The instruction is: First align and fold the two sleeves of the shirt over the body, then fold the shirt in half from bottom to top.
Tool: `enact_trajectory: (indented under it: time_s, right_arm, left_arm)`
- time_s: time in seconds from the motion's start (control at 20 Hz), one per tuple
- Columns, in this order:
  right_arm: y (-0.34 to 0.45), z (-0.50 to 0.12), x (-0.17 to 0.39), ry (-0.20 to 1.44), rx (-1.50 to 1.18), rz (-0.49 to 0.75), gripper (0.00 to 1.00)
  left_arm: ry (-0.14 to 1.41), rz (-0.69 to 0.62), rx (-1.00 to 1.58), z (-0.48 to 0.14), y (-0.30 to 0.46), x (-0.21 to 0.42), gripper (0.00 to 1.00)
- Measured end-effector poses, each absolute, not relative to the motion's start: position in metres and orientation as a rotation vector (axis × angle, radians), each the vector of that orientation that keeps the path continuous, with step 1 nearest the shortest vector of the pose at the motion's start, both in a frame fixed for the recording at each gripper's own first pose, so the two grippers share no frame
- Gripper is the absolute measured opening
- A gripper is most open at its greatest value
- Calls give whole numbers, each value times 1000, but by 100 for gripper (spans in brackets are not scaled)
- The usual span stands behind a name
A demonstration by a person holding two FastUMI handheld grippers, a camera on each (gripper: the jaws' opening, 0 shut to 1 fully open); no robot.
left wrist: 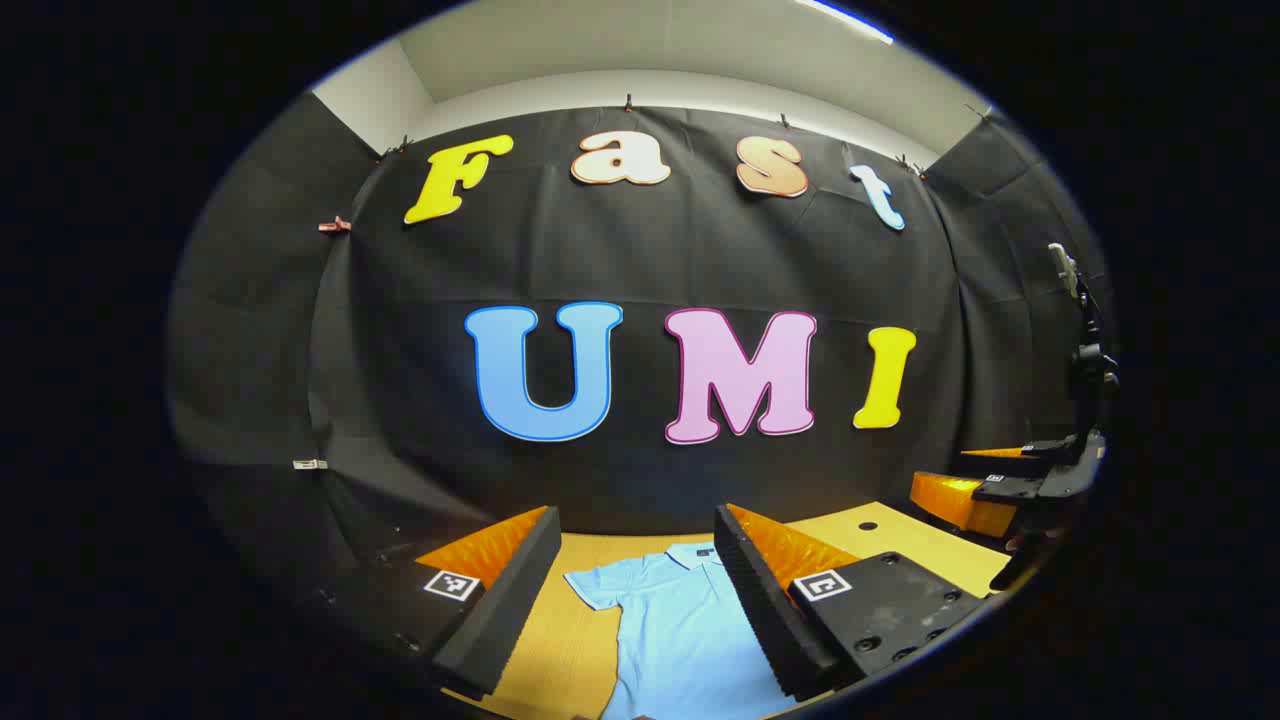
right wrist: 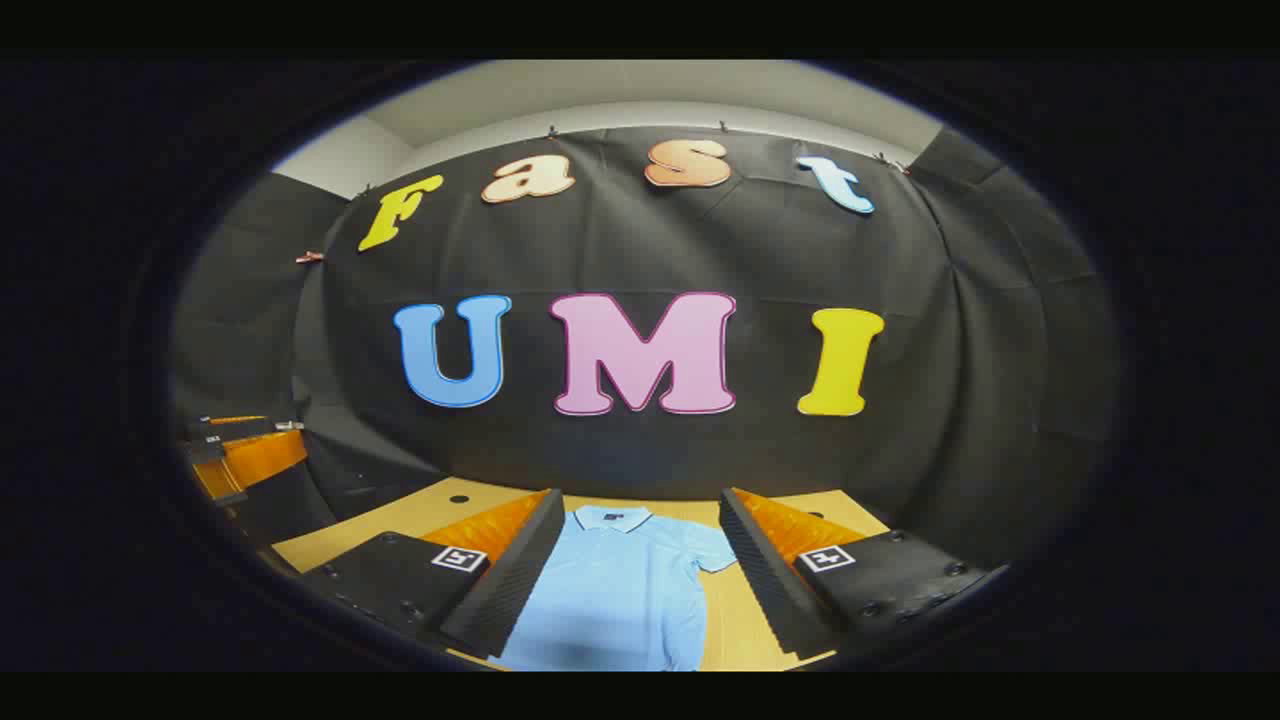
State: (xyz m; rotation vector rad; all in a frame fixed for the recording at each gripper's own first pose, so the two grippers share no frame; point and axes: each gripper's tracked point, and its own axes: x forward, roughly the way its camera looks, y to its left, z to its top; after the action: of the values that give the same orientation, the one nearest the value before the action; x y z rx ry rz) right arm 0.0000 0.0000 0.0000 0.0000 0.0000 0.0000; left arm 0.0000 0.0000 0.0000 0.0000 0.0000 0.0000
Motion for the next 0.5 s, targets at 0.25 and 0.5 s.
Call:
enact_trajectory:
  time_s: [0.25, 0.5]
  right_arm:
    - [-12, -6, 0, 9, 9, -55, 97]
    - [-23, -10, -2, 27, 8, -91, 97]
  left_arm:
    - [7, -1, -61, -10, -2, 5, 98]
    - [21, -21, -55, -19, -2, 15, 98]
